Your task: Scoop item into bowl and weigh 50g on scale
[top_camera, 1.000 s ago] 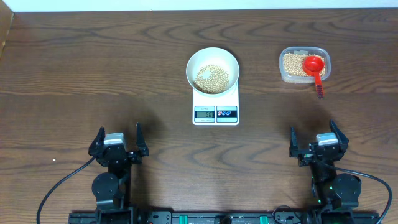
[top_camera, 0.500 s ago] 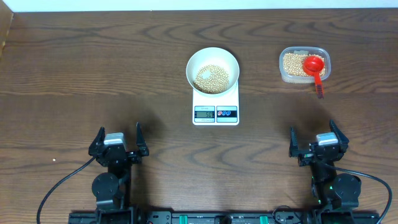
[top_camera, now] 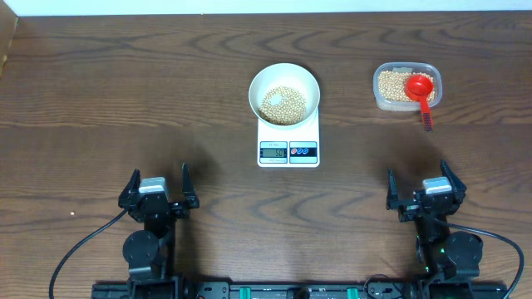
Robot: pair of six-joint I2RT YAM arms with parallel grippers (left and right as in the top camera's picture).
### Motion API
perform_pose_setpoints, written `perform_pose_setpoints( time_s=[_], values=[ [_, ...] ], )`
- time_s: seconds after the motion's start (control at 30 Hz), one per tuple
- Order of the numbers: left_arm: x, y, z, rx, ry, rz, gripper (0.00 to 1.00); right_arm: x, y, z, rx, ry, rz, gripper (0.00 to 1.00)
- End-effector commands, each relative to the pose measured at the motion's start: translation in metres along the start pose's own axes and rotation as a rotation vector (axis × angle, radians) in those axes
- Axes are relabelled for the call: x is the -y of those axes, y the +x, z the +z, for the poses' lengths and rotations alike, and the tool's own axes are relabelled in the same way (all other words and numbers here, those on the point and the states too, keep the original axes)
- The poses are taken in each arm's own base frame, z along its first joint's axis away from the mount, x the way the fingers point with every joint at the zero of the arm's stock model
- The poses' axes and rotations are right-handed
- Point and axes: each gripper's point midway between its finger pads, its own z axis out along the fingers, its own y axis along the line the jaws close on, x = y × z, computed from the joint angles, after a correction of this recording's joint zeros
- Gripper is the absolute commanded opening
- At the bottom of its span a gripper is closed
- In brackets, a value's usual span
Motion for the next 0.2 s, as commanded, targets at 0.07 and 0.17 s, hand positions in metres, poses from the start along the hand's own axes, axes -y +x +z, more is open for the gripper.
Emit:
perform_pose_setpoints(
  time_s=[0.07, 0.17],
  values=[
    [0.0001, 0.0141, 0.0001, -0.049, 0.002, 0.006, 0.97, -0.0025, -0.0005, -0.0003, 0.004, -0.012, 0.0, 0.99],
    [0.0001, 0.0141, 0.0001, -0.049, 0.002, 0.006, 0.97, -0.0025, -0.0005, -0.0003, 0.004, -0.012, 0.0, 0.99]
  ],
)
